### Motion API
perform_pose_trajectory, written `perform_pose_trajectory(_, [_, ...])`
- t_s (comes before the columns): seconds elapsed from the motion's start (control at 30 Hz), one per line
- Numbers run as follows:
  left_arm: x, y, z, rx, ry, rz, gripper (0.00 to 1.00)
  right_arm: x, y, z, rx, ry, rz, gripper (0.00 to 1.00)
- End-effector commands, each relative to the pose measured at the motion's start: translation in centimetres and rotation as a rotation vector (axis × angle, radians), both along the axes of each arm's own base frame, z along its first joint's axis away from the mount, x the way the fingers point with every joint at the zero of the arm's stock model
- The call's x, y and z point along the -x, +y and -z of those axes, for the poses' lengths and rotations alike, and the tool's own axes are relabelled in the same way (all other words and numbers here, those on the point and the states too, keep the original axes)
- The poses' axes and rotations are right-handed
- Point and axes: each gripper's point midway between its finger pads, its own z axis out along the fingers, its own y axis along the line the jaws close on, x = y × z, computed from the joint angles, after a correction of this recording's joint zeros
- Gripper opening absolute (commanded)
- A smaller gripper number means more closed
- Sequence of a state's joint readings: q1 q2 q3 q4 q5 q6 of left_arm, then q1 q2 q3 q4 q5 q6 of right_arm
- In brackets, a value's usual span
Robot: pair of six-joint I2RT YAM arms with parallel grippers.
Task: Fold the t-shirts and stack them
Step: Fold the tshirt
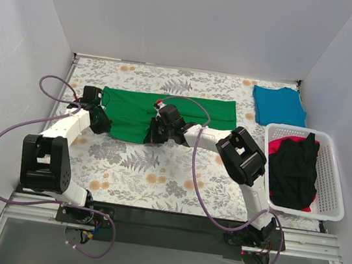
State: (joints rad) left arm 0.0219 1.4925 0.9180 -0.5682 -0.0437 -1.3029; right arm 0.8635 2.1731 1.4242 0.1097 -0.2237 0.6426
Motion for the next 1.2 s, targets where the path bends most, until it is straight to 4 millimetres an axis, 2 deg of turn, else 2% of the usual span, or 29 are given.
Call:
perform_pose_trajectory(0.0, [-2.6, -0.1, -3.2, -0.001, -0.093, -0.012, 0.0, -3.0, 0.3, -3.3, -0.013, -0.105, 0.009, 0.01])
perform_pose_trajectory(0.07, [-4.2, -0.1, -4.0, 0.002, -0.119, -0.015, 0.0, -4.2, 0.1, -3.7, -0.029, -0.108, 0.019, 0.01])
perform_pose_trajectory(0.1, [-5.0, -0.1, -4.3, 0.004, -0.133, -0.015, 0.0, -5.1, 0.5, -4.8, -0.053, -0.126, 0.023, 0.01])
perform_pose_trajectory(0.17, [-6.7, 0.0, -4.9, 0.005, -0.155, -0.022, 0.0, -6.4, 0.3, -4.8, -0.065, -0.123, 0.023, 0.01])
perform_pose_trajectory(0.2, [-7.4, -0.1, -5.1, 0.01, -0.17, -0.019, 0.0, -7.7, 0.3, -5.7, -0.086, -0.139, 0.035, 0.01])
perform_pose_trajectory(0.27, [-8.7, -0.2, -5.2, 0.012, -0.184, -0.019, 0.0, -8.7, 0.4, -5.6, -0.098, -0.141, 0.031, 0.01])
perform_pose_trajectory(0.3, [-10.0, -0.2, -6.0, 0.016, -0.222, -0.017, 0.0, -9.2, 0.3, -5.7, -0.104, -0.141, 0.033, 0.01])
perform_pose_trajectory(0.37, [-11.3, -0.5, -5.8, 0.025, -0.23, -0.003, 0.0, -10.6, 0.4, -6.1, -0.124, -0.155, 0.039, 0.01])
perform_pose_trajectory(0.4, [-12.7, -0.5, -6.8, 0.025, -0.272, 0.0, 0.0, -11.4, 0.1, -6.1, -0.126, -0.157, 0.049, 0.01])
perform_pose_trajectory(0.43, [-13.4, -0.7, -6.3, 0.03, -0.271, 0.01, 0.0, -11.8, 0.2, -5.7, -0.126, -0.155, 0.051, 0.01])
perform_pose_trajectory(0.47, [-14.1, -0.7, -6.5, 0.028, -0.284, 0.019, 0.0, -12.5, 0.3, -6.3, -0.141, -0.164, 0.055, 0.01])
perform_pose_trajectory(0.5, [-15.4, -0.7, -7.5, 0.026, -0.325, 0.023, 0.0, -13.2, 0.0, -6.3, -0.146, -0.168, 0.065, 0.01])
perform_pose_trajectory(0.53, [-15.9, -0.7, -6.9, 0.028, -0.321, 0.028, 0.0, -13.6, 0.0, -5.9, -0.143, -0.167, 0.069, 0.01])
perform_pose_trajectory(0.57, [-16.5, -0.8, -7.0, 0.027, -0.333, 0.035, 0.0, -14.2, 0.0, -6.5, -0.157, -0.181, 0.077, 0.01])
perform_pose_trajectory(0.63, [-18.0, -1.3, -7.0, 0.043, -0.364, 0.066, 0.0, -15.1, -0.2, -6.1, -0.163, -0.185, 0.082, 0.01])
perform_pose_trajectory(0.87, [-20.9, -1.9, -6.4, 0.053, -0.432, 0.13, 0.0, -17.2, -0.7, -6.0, -0.19, -0.212, 0.097, 0.04])
perform_pose_trajectory(1.0, [-21.8, -2.3, -5.6, 0.066, -0.438, 0.146, 0.0, -18.2, -1.2, -6.2, -0.204, -0.228, 0.105, 0.05])
perform_pose_trajectory(1.17, [-22.6, -2.7, -5.2, 0.076, -0.457, 0.183, 0.0, -18.7, -1.4, -6.3, -0.211, -0.237, 0.113, 0.05])
